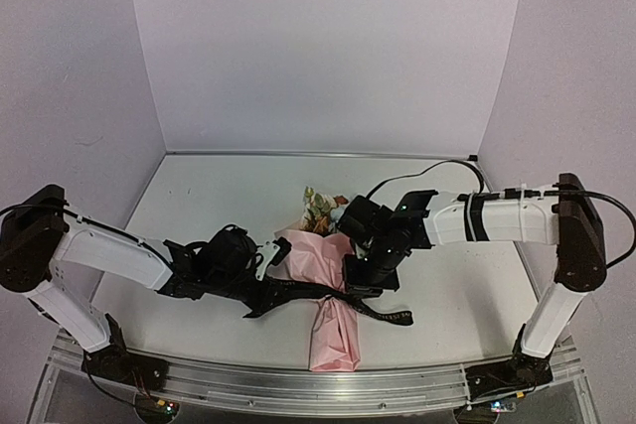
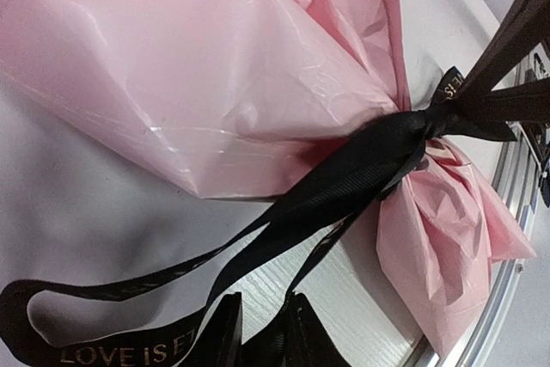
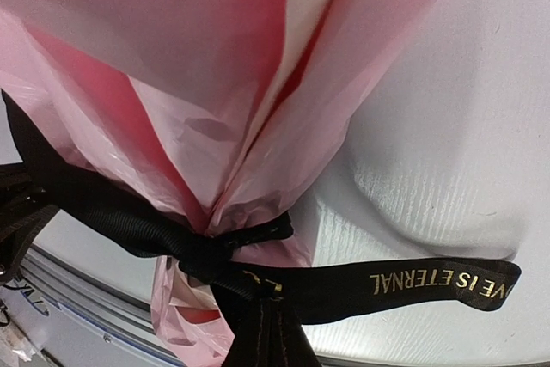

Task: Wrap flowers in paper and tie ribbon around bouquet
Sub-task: Tie the half-tied ribbon around the folded bouquet.

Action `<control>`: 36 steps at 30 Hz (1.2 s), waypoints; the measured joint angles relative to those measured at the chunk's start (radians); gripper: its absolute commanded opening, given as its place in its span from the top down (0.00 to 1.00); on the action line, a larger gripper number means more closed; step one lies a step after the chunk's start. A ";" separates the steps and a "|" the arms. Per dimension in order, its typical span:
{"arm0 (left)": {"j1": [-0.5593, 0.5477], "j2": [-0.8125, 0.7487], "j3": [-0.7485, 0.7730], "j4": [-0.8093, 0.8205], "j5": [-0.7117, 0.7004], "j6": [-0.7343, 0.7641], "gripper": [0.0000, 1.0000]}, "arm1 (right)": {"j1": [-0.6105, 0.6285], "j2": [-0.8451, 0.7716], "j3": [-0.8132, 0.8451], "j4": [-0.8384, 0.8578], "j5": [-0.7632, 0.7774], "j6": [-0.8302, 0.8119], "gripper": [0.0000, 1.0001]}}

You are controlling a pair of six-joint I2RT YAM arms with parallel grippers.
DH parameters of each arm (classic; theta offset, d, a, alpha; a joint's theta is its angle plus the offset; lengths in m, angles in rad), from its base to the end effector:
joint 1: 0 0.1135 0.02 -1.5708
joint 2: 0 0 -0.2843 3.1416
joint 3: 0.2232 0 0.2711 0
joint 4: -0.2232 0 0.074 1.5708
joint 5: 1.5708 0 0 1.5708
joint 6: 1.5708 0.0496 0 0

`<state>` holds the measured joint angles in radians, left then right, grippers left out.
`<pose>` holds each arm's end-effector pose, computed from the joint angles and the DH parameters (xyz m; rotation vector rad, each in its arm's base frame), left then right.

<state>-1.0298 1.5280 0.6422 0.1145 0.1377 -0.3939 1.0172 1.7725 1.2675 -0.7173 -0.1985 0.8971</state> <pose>0.1537 -0.2691 0.1449 0.8503 2.3507 -0.8201 0.1911 0.3277 0.2014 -0.2357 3.0323 0.6120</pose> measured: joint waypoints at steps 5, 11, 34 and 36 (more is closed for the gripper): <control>-0.002 0.000 0.000 0.001 0.001 0.002 1.00 | -0.002 0.000 -0.025 0.005 0.013 -0.011 1.00; -0.002 0.000 0.000 0.001 0.000 0.000 1.00 | -0.011 -0.013 -0.068 0.009 0.027 -0.029 1.00; -0.002 -0.010 -0.009 -0.002 -0.001 -0.001 1.00 | -0.152 -0.239 -0.297 -0.057 0.138 -0.165 1.00; -0.002 -0.014 -0.016 -0.006 -0.001 -0.001 1.00 | -0.170 -0.252 -0.306 -0.067 0.147 -0.183 1.00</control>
<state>-1.0317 1.5141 0.6264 0.1081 0.1364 -0.3950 0.8470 1.5209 0.9610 -0.7841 -0.0513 0.7142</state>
